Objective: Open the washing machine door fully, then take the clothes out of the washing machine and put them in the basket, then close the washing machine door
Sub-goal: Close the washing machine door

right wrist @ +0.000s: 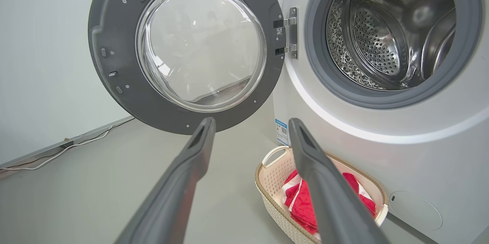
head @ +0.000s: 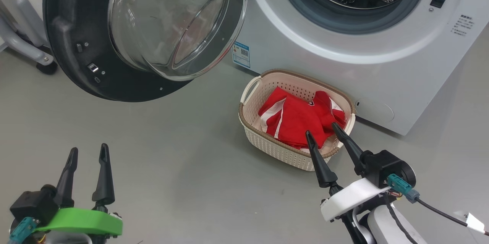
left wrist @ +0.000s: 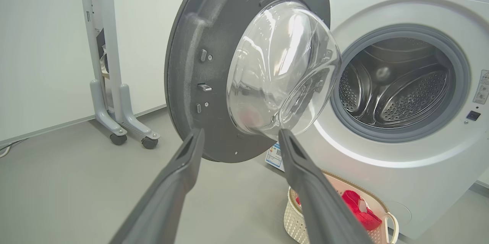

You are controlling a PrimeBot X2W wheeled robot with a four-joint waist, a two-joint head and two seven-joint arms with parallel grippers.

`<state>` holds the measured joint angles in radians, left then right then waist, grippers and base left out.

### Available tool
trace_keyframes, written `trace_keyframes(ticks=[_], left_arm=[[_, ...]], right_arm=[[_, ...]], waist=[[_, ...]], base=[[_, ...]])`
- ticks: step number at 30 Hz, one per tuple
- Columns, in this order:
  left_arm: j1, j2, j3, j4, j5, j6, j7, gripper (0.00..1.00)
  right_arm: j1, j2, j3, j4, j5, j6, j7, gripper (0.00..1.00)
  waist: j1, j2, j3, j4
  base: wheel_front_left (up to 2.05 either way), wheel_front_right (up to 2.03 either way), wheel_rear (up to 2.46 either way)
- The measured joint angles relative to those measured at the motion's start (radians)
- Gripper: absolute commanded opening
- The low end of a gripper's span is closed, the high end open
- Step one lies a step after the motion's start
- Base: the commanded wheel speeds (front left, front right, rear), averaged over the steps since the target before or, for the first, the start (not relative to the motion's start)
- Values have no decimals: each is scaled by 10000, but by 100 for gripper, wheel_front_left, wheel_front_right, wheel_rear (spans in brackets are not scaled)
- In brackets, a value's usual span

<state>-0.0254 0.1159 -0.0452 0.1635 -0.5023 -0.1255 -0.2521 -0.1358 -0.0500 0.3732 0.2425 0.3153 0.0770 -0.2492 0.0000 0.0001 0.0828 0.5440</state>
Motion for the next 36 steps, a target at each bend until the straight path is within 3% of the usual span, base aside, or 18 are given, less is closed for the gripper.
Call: trace_keyframes(ticks=[29, 30, 31, 32, 33, 36], left_arm=[[14, -54, 52, -82, 10, 0, 0, 100], [15, -54, 48, -94, 10, 0, 0, 62], [15, -56, 40, -96, 10, 0, 0, 15], [15, -56, 33, -100, 10, 0, 0, 15], [15, -54, 36, -127, 10, 0, 0, 0], [15, -50, 38, -192, 10, 0, 0, 0]], right_arm=[[-41, -2, 23, 36, 0, -61, 0, 100], [-42, -2, 33, 35, 0, -79, 0, 100], [-43, -2, 33, 36, 0, -77, 0, 100], [-43, -6, 33, 36, 0, -79, 0, 100], [-43, -8, 35, 29, 0, -82, 0, 100], [-44, -10, 40, 4, -4, -107, 0, 100]], waist=[[0, 0, 70, 0], [0, 0, 93, 2], [0, 0, 116, 4], [0, 0, 129, 6], [0, 0, 147, 8], [0, 0, 251, 16]], base=[[0, 0, 0], [0, 0, 0], [0, 0, 0], [0, 0, 0], [0, 0, 0], [0, 0, 0]])
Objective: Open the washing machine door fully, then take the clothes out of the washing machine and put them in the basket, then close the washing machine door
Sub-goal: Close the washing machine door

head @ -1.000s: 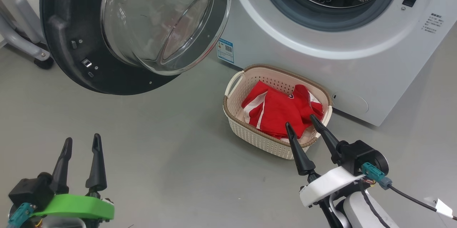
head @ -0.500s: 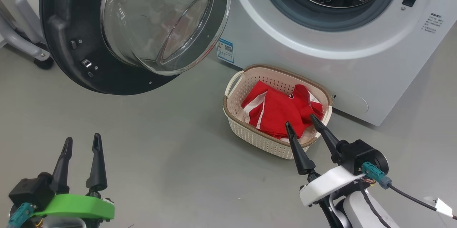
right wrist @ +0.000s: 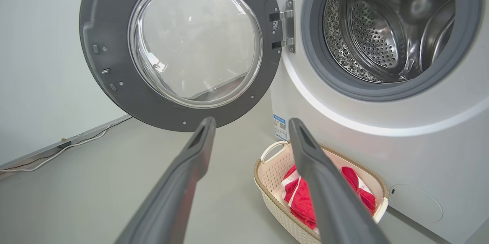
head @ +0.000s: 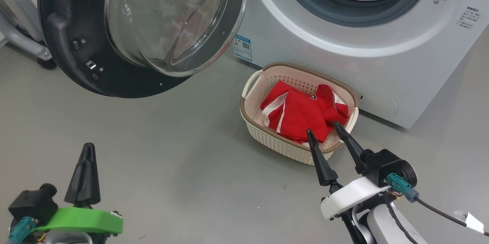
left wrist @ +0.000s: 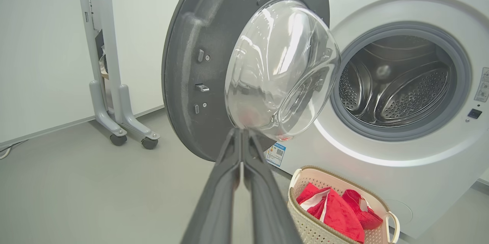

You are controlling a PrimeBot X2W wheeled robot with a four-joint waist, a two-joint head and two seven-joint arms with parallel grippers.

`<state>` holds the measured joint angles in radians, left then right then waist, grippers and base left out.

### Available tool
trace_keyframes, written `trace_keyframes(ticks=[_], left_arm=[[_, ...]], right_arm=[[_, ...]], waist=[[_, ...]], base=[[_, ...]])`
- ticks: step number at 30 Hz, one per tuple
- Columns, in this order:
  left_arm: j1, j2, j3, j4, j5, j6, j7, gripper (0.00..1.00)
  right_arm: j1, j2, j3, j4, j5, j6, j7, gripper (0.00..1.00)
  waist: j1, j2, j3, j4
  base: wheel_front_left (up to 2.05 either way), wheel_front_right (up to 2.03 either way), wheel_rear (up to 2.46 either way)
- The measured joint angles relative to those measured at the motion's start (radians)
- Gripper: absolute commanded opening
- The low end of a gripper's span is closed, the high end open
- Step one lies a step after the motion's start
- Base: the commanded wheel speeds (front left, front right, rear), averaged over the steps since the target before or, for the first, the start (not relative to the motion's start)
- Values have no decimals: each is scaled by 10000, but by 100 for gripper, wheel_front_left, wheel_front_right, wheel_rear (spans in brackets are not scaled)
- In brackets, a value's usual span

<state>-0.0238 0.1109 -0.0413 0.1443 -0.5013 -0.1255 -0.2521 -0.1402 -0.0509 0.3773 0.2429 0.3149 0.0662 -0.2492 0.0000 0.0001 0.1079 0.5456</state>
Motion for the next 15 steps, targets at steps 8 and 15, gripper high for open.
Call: trace_keyframes(ticks=[8, 15], left_arm=[[-35, 157, 19, -249, -15, 0, 0, 0], [-692, 953, 1020, -794, -487, 0, 0, 0]], right_arm=[[-1, -19, -19, -67, -159, -307, 0, 100], [-170, -98, 355, -82, -629, -408, 102, 100]], waist=[[0, 0, 474, 33], [0, 0, 1184, -39]], base=[[0, 0, 0], [0, 0, 0]])
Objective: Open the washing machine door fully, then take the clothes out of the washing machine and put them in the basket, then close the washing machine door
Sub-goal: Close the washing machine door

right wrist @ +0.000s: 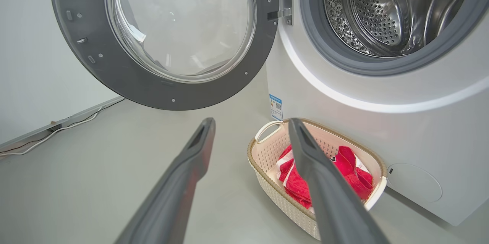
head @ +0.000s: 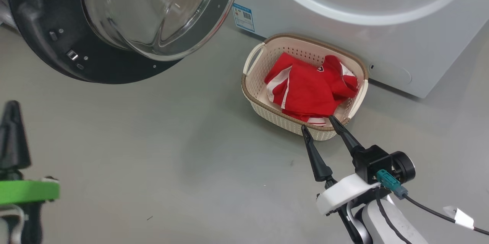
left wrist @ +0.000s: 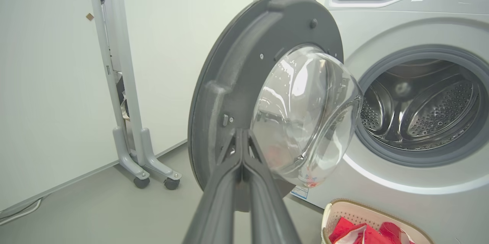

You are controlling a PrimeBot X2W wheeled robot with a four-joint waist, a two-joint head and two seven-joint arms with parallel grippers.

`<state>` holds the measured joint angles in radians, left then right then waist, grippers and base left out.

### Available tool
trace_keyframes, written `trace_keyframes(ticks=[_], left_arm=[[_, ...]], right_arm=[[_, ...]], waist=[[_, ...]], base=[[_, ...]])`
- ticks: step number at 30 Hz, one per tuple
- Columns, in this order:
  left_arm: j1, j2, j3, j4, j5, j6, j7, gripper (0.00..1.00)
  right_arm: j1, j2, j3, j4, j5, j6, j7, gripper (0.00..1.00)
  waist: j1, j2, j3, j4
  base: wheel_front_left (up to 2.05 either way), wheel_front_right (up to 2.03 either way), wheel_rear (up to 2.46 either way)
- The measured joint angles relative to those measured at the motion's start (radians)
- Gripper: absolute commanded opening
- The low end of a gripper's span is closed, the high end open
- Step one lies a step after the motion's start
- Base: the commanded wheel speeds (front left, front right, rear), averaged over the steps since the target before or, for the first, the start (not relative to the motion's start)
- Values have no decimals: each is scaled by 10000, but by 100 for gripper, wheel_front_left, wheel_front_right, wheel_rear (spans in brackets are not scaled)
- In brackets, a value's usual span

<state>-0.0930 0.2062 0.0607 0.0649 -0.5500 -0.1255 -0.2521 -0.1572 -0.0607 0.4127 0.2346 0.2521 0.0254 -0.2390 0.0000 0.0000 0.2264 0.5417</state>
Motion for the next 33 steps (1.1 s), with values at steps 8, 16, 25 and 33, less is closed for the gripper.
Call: trace_keyframes(ticks=[8, 16, 25, 33], left_arm=[[-1439, 1960, 1490, -324, -663, 0, -50, 0], [-2720, 3394, 2587, 1005, -2378, 0, 75, 0], [-4055, 4498, 4564, 4155, -4715, 0, 1632, 0], [-6218, 4405, 6380, 6899, -7917, 959, 3588, 0]], right_arm=[[-681, -119, 173, -184, -451, -104, 182, 100], [-1428, -255, 230, -291, -723, -104, 242, 100], [-1695, -222, 525, -244, -779, -94, 240, 100], [-1698, -173, 807, -15, -788, -94, 228, 100]], waist=[[0, 0, 976, -358], [0, 0, 1692, -1024], [0, 0, 2156, -1833], [1, 0, 2453, -2493]], base=[[0, 0, 0], [0, 0, 0], [0, 0, 0], [0, 0, 0]])
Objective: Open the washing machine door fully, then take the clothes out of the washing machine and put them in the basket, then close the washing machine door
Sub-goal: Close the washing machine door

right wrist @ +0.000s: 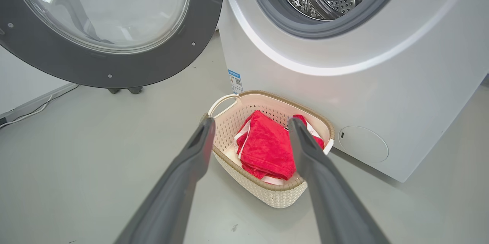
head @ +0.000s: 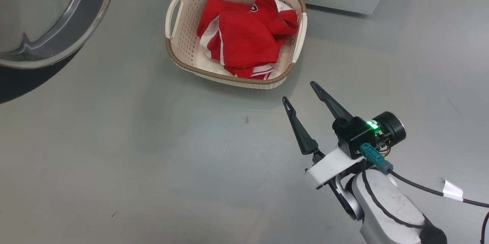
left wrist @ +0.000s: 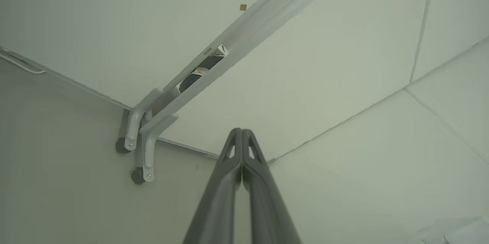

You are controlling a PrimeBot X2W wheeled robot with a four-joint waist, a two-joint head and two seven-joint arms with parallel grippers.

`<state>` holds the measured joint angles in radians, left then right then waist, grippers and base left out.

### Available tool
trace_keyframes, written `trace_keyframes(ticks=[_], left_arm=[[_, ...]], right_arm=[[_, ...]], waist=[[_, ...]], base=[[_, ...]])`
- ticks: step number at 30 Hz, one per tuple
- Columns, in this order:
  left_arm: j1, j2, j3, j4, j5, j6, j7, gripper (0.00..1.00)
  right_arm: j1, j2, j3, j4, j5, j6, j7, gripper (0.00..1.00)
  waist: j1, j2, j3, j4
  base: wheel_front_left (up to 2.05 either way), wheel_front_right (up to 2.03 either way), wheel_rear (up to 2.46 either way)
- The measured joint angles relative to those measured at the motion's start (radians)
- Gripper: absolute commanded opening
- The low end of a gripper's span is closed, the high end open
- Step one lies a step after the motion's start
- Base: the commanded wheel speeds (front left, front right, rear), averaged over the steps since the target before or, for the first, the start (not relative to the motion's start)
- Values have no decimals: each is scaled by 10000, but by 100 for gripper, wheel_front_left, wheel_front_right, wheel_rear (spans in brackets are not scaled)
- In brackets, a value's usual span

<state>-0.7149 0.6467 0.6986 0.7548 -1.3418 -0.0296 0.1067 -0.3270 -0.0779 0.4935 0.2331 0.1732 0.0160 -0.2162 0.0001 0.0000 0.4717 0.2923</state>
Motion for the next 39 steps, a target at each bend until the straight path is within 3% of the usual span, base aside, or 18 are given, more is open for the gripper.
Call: trace_keyframes(ticks=[6, 11, 39], left_arm=[[-805, -109, 65, 1014, -675, 709, 1289, 0], [-1221, -61, 253, 1563, -955, 1049, 1687, 0], [-2013, 59, -545, 3030, -1262, 1035, 4424, 0]], right_arm=[[-52, 12, 23, 31, 2, -8, -4, 100], [-161, 33, 67, 82, 2, -12, -35, 100], [-226, 69, 259, 261, 79, -188, -107, 100]], waist=[[0, 0, 77, -205], [0, 0, 60, -284], [0, 1, -187, -594]], base=[[0, 0, 0], [0, 0, 0], [0, 0, 0]])
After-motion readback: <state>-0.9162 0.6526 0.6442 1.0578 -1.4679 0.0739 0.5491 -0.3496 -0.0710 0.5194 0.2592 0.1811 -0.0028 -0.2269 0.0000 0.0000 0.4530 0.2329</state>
